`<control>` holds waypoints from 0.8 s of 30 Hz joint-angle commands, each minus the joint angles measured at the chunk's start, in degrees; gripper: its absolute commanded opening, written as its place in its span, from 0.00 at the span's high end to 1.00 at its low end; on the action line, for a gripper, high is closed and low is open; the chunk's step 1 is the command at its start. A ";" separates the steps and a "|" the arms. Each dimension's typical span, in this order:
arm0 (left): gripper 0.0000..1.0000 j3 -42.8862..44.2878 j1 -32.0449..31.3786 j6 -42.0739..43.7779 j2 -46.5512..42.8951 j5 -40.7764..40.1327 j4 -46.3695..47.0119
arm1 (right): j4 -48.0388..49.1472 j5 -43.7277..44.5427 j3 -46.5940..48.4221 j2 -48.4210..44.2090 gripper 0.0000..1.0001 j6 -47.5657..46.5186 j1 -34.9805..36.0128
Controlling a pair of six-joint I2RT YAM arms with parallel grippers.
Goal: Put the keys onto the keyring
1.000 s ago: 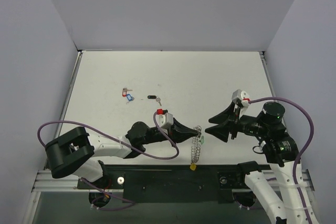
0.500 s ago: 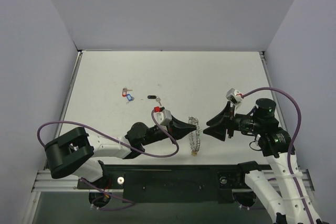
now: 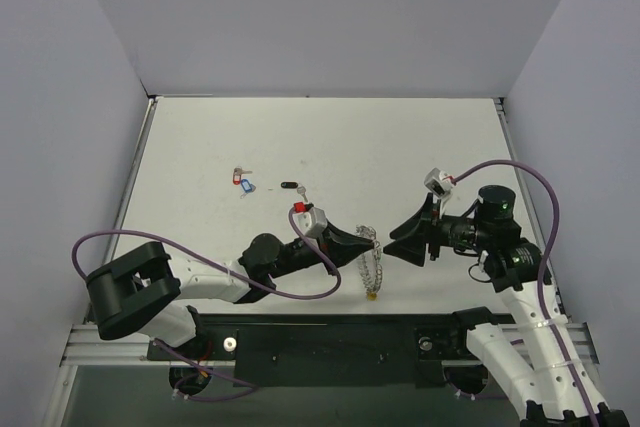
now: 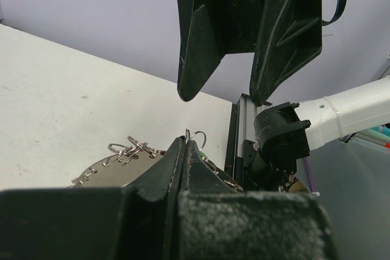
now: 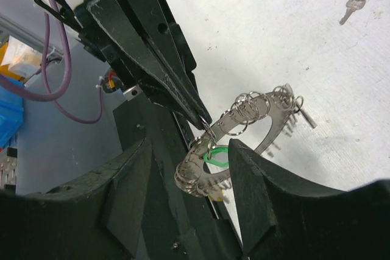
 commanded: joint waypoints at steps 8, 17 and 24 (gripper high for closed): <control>1.00 0.92 -0.39 0.93 -0.52 2.40 22.34 | 7.83 -7.11 -3.72 1.74 0.53 -6.91 0.85; 1.00 1.45 -0.30 1.19 -0.96 0.83 22.43 | 7.92 -7.02 -3.63 2.88 0.59 -6.47 1.91; 1.00 1.80 -0.30 1.37 -1.40 -0.06 22.34 | 8.44 -6.40 -5.30 2.35 0.72 -6.56 2.17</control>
